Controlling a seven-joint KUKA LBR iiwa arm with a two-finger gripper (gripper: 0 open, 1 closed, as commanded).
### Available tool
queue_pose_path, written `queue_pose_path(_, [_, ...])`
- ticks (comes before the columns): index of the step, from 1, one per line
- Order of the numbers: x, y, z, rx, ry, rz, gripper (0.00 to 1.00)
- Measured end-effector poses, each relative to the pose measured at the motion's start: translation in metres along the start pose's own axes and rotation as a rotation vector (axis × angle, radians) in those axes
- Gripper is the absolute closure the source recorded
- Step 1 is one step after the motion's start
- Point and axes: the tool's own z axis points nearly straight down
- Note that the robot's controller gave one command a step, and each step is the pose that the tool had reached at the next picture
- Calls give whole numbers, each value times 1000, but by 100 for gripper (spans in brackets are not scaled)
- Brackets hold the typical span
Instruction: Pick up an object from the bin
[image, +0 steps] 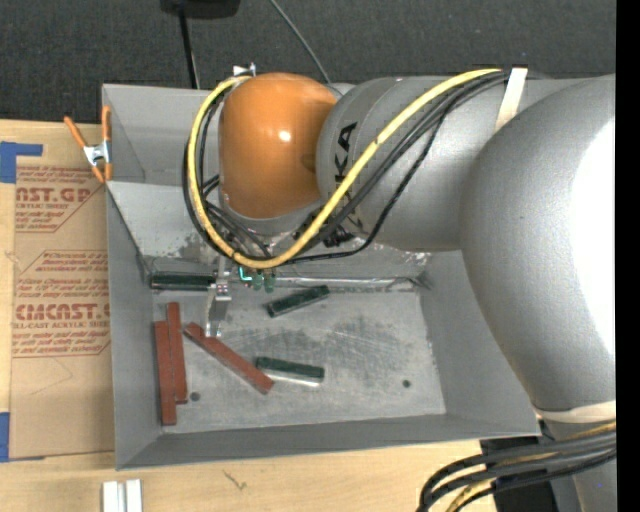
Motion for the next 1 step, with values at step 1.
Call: queue_pose_path(1, [-2,-1,-5,-1,-8,2,0])
